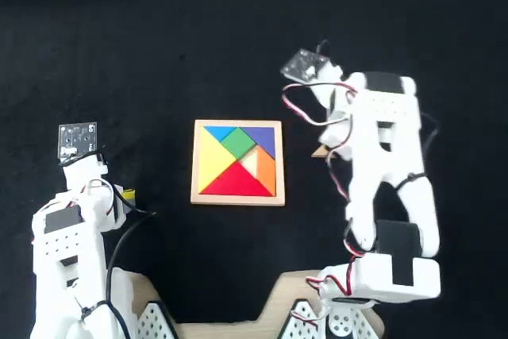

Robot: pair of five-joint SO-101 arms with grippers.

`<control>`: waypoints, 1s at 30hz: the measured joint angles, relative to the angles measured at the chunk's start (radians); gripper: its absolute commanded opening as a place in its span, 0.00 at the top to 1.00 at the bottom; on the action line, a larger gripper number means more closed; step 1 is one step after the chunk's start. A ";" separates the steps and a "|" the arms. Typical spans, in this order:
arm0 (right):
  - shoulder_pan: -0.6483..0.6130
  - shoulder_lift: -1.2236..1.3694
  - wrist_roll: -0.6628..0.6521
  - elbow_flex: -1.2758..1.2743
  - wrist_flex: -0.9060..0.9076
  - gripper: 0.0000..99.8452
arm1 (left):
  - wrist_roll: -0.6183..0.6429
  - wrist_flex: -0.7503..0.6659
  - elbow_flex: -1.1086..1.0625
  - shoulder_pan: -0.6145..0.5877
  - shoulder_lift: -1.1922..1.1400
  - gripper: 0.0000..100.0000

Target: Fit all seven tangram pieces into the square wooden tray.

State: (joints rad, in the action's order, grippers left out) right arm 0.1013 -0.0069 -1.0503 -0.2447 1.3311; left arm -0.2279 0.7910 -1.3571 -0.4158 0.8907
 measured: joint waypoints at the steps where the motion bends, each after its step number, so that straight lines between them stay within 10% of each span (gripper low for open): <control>1: 0.000 0.003 -0.018 0.000 -0.012 0.76 | 0.000 0.000 0.000 0.000 0.000 0.73; 30: -0.087 0.364 -0.334 -0.021 -0.410 0.78 | 0.000 0.000 -0.018 0.000 0.000 0.73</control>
State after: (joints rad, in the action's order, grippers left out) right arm 0.0138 0.3567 -1.3848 -0.2662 0.9214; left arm -0.2279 0.7910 -1.3755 -0.4158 0.8907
